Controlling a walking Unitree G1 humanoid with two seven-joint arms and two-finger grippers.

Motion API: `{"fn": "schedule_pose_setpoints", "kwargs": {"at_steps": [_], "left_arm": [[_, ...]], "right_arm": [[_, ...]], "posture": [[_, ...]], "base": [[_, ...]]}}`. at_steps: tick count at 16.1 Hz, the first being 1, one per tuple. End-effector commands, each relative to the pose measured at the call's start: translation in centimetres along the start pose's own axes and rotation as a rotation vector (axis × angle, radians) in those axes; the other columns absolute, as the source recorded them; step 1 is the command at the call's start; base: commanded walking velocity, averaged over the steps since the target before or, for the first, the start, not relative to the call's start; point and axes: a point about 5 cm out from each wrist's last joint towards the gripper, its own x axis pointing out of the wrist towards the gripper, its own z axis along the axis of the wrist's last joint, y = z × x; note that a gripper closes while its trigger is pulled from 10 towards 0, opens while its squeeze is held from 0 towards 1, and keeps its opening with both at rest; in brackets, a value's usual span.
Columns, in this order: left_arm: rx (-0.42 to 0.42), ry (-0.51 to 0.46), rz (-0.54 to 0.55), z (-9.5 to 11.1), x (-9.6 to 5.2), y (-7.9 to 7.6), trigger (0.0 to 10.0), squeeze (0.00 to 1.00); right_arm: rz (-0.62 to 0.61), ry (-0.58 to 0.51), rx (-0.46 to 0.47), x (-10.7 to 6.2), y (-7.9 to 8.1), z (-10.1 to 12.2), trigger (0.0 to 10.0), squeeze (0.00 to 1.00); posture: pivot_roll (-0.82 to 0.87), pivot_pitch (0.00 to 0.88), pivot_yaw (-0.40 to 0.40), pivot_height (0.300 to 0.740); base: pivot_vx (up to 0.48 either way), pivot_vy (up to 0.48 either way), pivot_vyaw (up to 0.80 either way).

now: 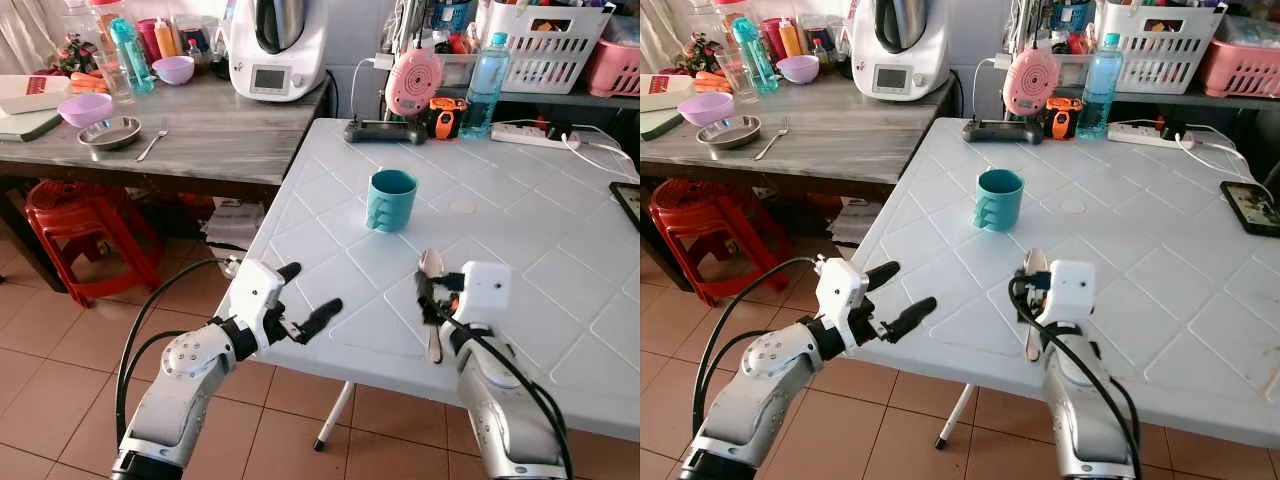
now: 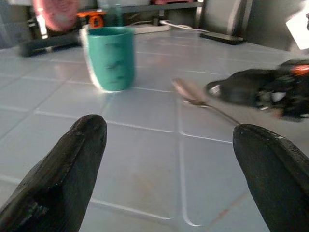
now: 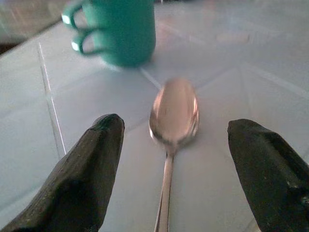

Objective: Setting the table

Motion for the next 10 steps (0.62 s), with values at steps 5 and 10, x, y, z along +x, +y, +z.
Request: {"fn": "schedule_pose_setpoints", "kwargs": {"at_steps": [5,10], "left_arm": [[0.029,0.033,-0.062,-0.4,-0.1,-0.8,10.0,0.0],[0.018,0.041,-0.083,-0.6,-0.2,-1.2,10.0,0.0]], "right_arm": [[-0.005,0.116,0.025,0.5,-0.5,-1.6,10.0,0.0],[0.048,0.169,-0.011,1.5,-0.5,-2.3,10.0,0.0]], "posture": [[-0.02,0.018,0.036,0.74],[-0.01,0.017,0.031,0.74]], "base": [[0.0,0.0,0.0],[0.0,0.0,0.0]]}}
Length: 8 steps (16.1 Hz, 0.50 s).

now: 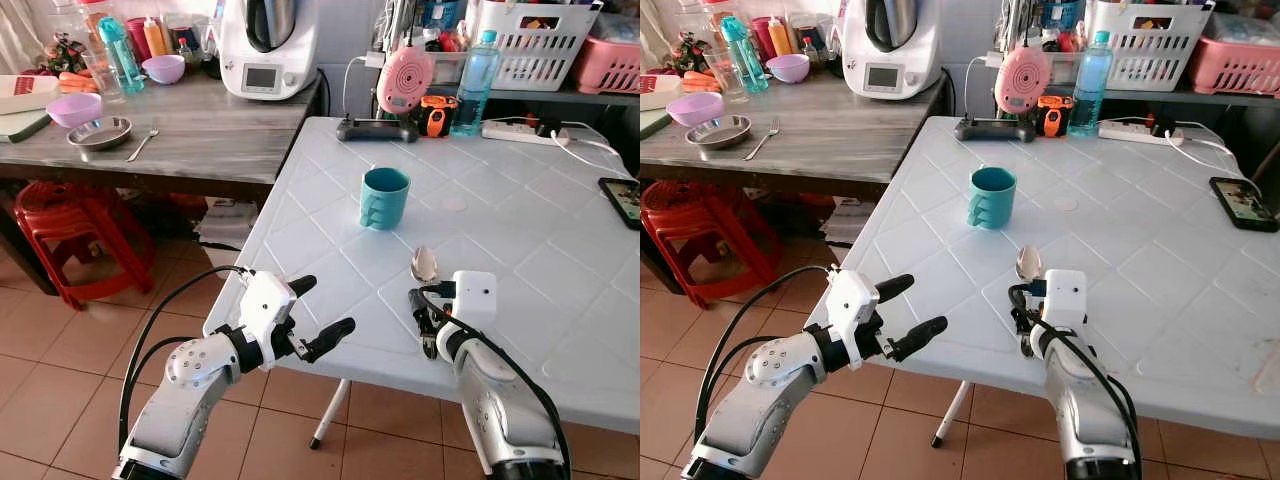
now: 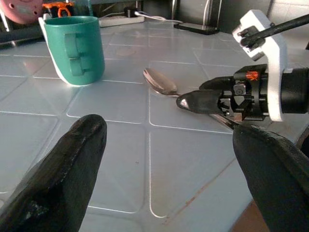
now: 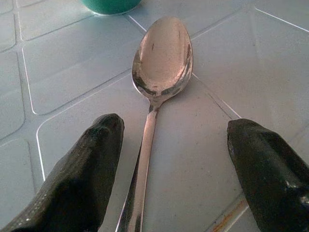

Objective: Setting the table

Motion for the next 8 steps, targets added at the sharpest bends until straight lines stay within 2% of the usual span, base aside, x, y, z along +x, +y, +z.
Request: {"fn": "schedule_pose_setpoints", "kwargs": {"at_steps": [1,5,6,7,8], "left_arm": [[0.013,0.016,-0.02,0.0,-0.1,-0.2,10.0,0.0],[0.012,0.02,-0.025,0.0,-0.1,-0.3,10.0,0.0],[0.011,0.021,-0.026,0.0,-0.1,-0.3,10.0,0.0],[0.01,0.022,-0.028,-0.1,-0.1,-0.4,10.0,0.0],[0.009,0.023,-0.029,-0.1,-0.1,-0.4,10.0,0.0]], "right_arm": [[0.023,0.032,-0.009,0.5,0.3,-0.4,10.0,0.0],[0.043,0.037,-0.017,1.1,0.6,-0.2,10.0,0.0],[0.049,0.033,-0.016,1.3,0.7,0.0,9.1,0.0],[0.059,0.032,-0.017,1.5,0.8,0.1,3.6,0.0],[0.062,0.031,-0.017,1.6,0.8,0.2,1.3,0.0]], "posture": [[-0.01,0.017,0.031,0.74],[-0.01,0.015,0.031,0.74],[-0.01,0.015,0.031,0.74],[-0.01,0.015,0.031,0.74],[-0.01,0.02,0.036,0.74]], "base": [[0.0,0.0,0.0],[0.0,0.0,0.0],[0.0,0.0,0.0],[0.0,0.0,0.0],[0.0,0.0,0.0]]}}
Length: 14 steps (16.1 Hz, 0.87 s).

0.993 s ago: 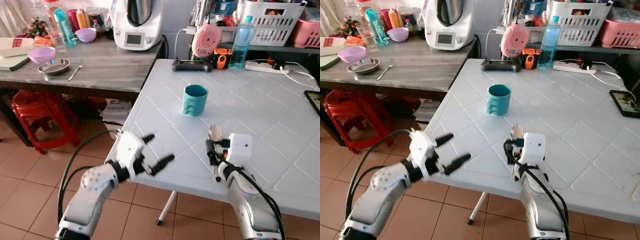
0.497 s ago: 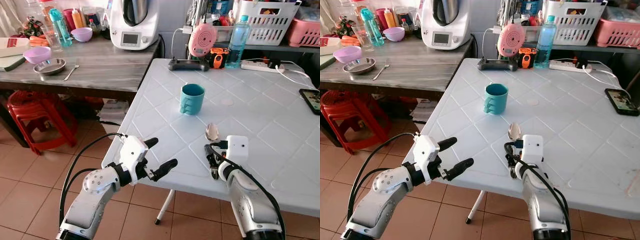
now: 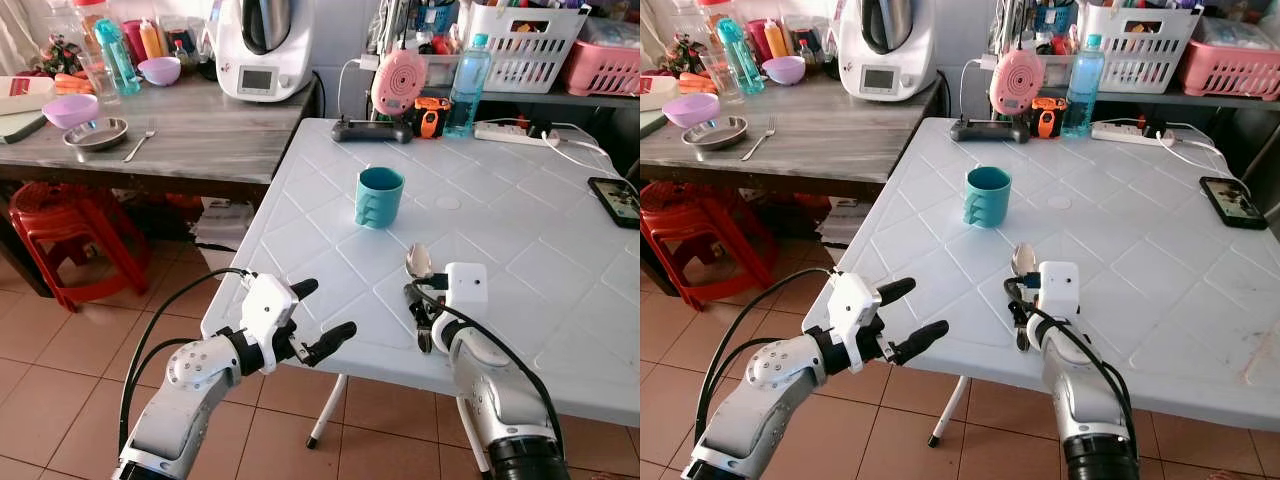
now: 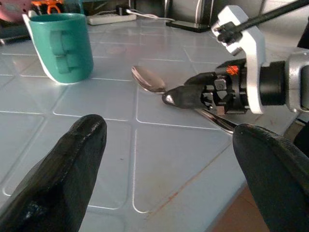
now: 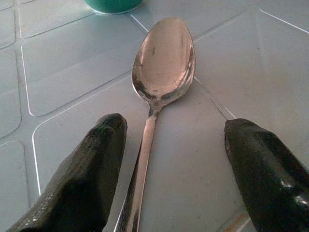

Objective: Setting the table

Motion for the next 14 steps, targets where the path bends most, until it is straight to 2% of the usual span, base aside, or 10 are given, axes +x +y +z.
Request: {"fn": "schedule_pose_setpoints", "kwargs": {"at_steps": [1,5,9,14], "left_arm": [[0.013,0.009,-0.016,0.1,-0.2,-0.1,10.0,0.0],[0.014,0.012,-0.026,0.1,-0.1,-0.2,10.0,0.0],[0.011,0.016,-0.031,0.1,-0.1,-0.4,10.0,0.0],[0.007,0.019,-0.034,0.0,-0.1,-0.5,10.0,0.0]], "right_arm": [[0.042,0.011,-0.007,0.4,0.6,0.2,0.0,0.0],[0.072,0.025,-0.02,0.9,1.0,0.7,0.0,0.0],[0.137,0.046,-0.023,0.8,2.4,0.2,0.0,0.0],[0.159,0.062,-0.023,0.5,3.0,-0.4,0.0,0.0]], "posture": [[-0.01,0.02,0.036,0.74],[-0.01,0.026,0.039,0.74],[-0.01,0.029,0.04,0.74],[-0.01,0.029,0.04,0.74]], "base": [[0.0,0.0,0.0],[0.0,0.0,0.0],[0.0,0.0,0.0],[0.0,0.0,0.0]]}}
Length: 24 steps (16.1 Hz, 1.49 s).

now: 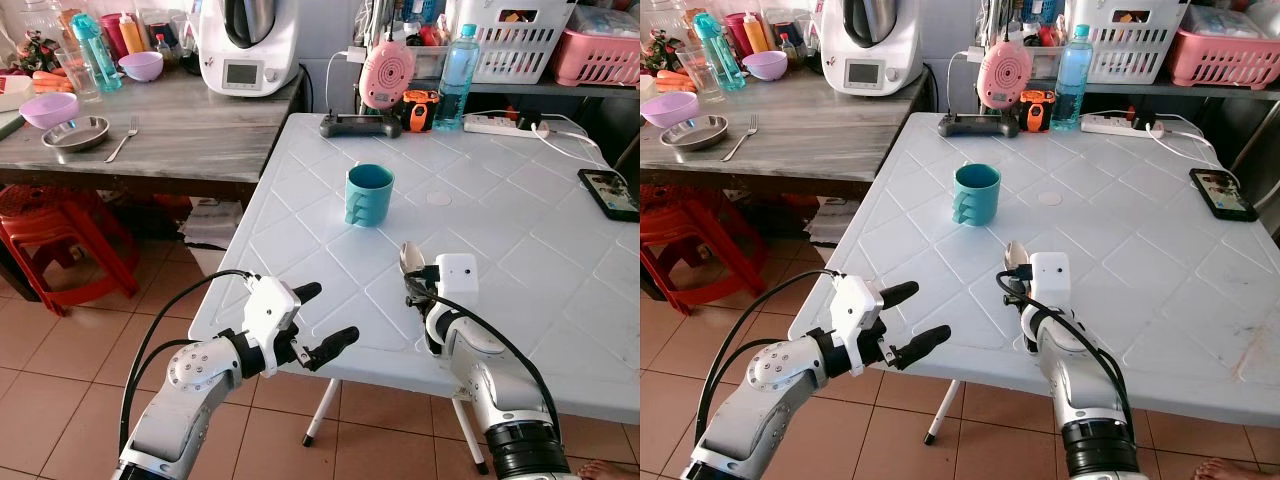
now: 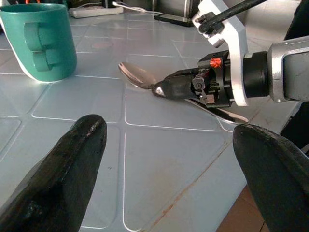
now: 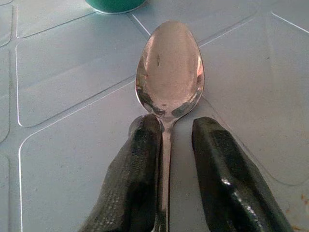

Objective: Setting the table

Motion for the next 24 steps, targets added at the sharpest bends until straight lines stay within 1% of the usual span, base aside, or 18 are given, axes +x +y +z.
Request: {"fn": "schedule_pose_setpoints", "kwargs": {"at_steps": [1,6,7,9,12,13,14,15,16,17,18,19,24], "left_arm": [[0.008,0.012,-0.012,0.0,-0.1,-0.2,10.0,0.0],[0.007,0.01,-0.018,0.0,0.1,-0.3,10.0,0.0],[0.007,0.009,-0.019,0.0,0.1,-0.4,10.0,0.0],[0.007,0.008,-0.02,0.0,0.1,-0.4,10.0,0.0],[0.01,0.007,-0.02,0.1,0.2,-0.4,10.0,0.0],[0.014,0.003,-0.011,0.1,0.3,-0.3,10.0,0.0],[0.018,0.0,0.0,0.2,0.3,-0.1,10.0,0.0],[0.019,-0.008,0.031,0.3,0.3,0.2,10.0,0.0],[0.01,-0.025,0.094,0.4,0.3,0.9,10.0,0.0],[0.007,-0.033,0.136,0.5,0.2,1.3,10.0,0.0],[0.009,-0.05,0.23,0.7,0.0,2.3,10.0,0.0],[0.007,-0.06,0.274,0.8,-0.1,2.8,10.0,0.0],[0.007,-0.06,0.274,0.8,-0.1,2.8,10.0,0.0]], "right_arm": [[0.087,0.054,0.005,0.0,2.0,-1.2,0.0,0.0],[0.085,0.066,0.025,-0.1,1.9,-1.3,0.0,0.0],[0.079,0.072,0.049,-0.2,1.8,-1.4,0.0,0.0],[0.073,0.075,0.069,-0.2,1.7,-1.5,0.0,0.0],[0.047,0.084,0.136,-0.1,1.5,-1.7,0.0,0.0],[0.008,0.06,0.163,0.0,1.2,-1.3,0.0,0.0],[-0.008,0.045,0.168,0.0,1.0,-1.1,0.0,0.0],[-0.034,0.005,0.171,-0.1,0.7,-0.5,0.0,0.0],[-0.058,-0.049,0.183,-0.5,0.6,0.3,0.0,0.0],[-0.066,-0.073,0.191,-0.7,0.5,0.6,0.0,0.0],[-0.073,-0.117,0.193,-1.3,0.5,1.1,0.0,0.0],[-0.082,-0.136,0.182,-1.6,0.4,1.3,0.0,0.0],[-0.082,-0.136,0.182,-1.6,0.4,1.3,0.0,0.0]], "posture": [[-0.01,0.029,0.04,0.74],[-0.01,0.028,0.039,0.74],[-0.01,0.028,0.039,0.74],[-0.01,0.028,0.039,0.74],[-0.01,0.027,0.04,0.74],[-0.01,0.026,0.04,0.74],[-0.01,0.026,0.04,0.74],[-0.01,0.025,0.039,0.74],[-0.01,0.025,0.039,0.74],[-0.01,0.022,0.037,0.74],[-0.01,0.022,0.035,0.74],[-0.01,0.022,0.035,0.74],[-0.01,0.022,0.035,0.74]], "base": [[0.0,0.0,0.0],[0.0,0.0,0.0],[0.0,0.0,0.0],[0.0,0.0,0.0],[0.0,0.0,0.0],[0.0,0.0,0.0],[0.0,0.0,0.0],[0.0,0.0,0.0],[0.0,0.0,0.0],[0.0,0.0,0.0],[0.0,0.0,0.0],[0.0,0.0,0.0],[0.0,0.0,0.0]]}}
